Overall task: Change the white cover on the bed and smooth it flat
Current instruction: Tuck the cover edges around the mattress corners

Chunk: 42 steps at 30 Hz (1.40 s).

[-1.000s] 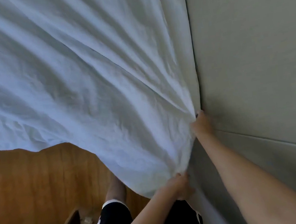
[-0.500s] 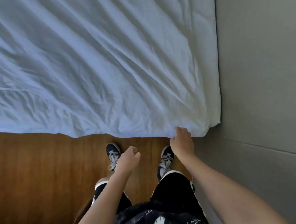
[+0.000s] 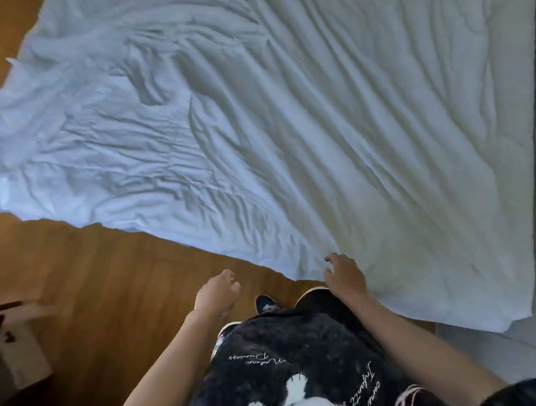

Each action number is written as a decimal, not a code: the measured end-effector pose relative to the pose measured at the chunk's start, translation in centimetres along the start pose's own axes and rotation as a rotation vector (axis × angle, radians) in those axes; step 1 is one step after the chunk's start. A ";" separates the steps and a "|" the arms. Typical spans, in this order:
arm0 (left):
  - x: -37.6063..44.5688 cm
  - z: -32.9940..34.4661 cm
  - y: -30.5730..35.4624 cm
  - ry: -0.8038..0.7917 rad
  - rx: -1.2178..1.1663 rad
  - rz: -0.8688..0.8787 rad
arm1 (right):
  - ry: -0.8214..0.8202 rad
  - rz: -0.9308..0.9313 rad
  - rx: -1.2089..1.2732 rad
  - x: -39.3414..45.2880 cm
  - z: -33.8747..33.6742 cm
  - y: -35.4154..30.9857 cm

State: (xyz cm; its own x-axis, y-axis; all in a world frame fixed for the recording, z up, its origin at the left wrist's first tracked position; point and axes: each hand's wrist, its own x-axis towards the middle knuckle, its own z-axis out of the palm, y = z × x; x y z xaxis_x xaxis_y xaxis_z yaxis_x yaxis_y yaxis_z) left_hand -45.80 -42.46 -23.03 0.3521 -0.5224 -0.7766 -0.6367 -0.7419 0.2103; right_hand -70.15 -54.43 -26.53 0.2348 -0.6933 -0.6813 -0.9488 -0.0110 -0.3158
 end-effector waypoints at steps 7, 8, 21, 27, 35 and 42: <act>5.6 -10.8 -9.8 0.038 -0.053 -0.108 | -0.050 -0.040 -0.034 4.4 1.9 -13.0; 6.8 -12.1 -10.6 0.033 -0.051 -0.103 | -0.062 -0.036 -0.038 5.6 2.2 -14.5; 25.2 -30.5 -16.7 -0.149 0.041 -0.081 | -0.066 0.026 0.068 25.6 3.0 -37.3; 33.3 -40.4 -19.4 -0.013 0.006 -0.108 | 0.057 -0.055 0.085 31.9 1.7 -47.4; 42.5 -48.7 -33.2 0.104 0.383 -0.023 | -0.062 -0.010 0.052 35.4 9.7 -59.7; 50.8 -51.4 -50.7 -0.121 0.914 0.045 | -0.176 0.055 0.265 34.4 23.3 -76.2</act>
State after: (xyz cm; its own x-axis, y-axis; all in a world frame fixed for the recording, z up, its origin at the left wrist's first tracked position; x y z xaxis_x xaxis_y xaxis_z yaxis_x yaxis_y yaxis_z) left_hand 39.62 -52.96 -42.64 0.2727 -0.4568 -0.8468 -0.9603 -0.0748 -0.2689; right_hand 15.17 -60.64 -41.23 0.2394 -0.5520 -0.7987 -0.8784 0.2272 -0.4204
